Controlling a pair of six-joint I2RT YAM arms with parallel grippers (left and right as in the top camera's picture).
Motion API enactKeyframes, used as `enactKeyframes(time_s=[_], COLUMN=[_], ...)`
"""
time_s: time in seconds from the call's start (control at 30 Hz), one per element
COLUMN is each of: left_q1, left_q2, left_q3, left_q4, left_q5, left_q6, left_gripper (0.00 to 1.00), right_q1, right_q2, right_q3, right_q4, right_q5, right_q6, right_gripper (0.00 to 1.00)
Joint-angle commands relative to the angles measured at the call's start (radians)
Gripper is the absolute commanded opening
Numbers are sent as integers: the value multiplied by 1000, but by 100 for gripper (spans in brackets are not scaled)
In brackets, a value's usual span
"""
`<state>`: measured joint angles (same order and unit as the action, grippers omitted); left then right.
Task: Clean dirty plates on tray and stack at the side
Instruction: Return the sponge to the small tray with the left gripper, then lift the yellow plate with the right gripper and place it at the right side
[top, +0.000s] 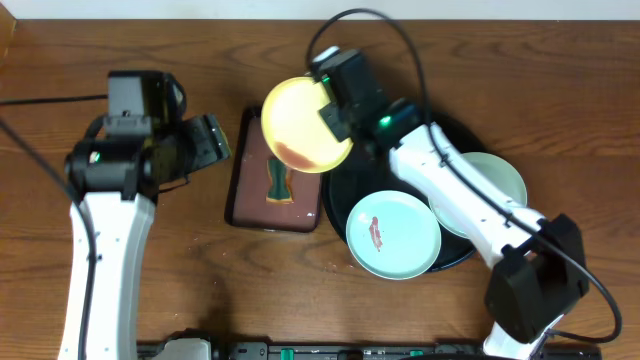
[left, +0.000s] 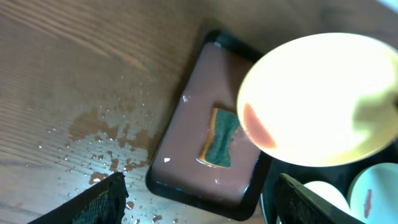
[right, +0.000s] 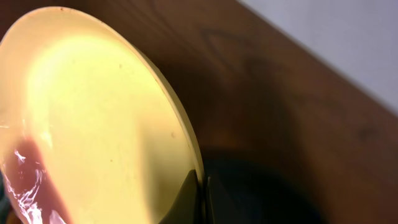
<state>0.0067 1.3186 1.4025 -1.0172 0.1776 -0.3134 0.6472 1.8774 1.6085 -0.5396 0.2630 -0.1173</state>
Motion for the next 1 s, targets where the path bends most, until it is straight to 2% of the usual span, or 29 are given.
enactKeyframes(time_s=[0.0,0.17,0.33,0.97], left_q1=[5,5,4,5], left_q2=[-63,-110,-114,-114], left_q3=[17,17,17,17], left_q4=[-4,-18,-38,-45], left_q5=[-2,-3,-6,-6], left_q6=[6,6,6,6], left_gripper=[77,79,81,81], right_q1=[60,165,238,282], right_q2=[-32,-32,-32,-32], right_q3=[16,16,16,16], right_q4=[41,100,129,148], right_q5=[203,443,597,672], right_q6=[-114,-221,-240,-266], right_gripper=[1,1,1,1])
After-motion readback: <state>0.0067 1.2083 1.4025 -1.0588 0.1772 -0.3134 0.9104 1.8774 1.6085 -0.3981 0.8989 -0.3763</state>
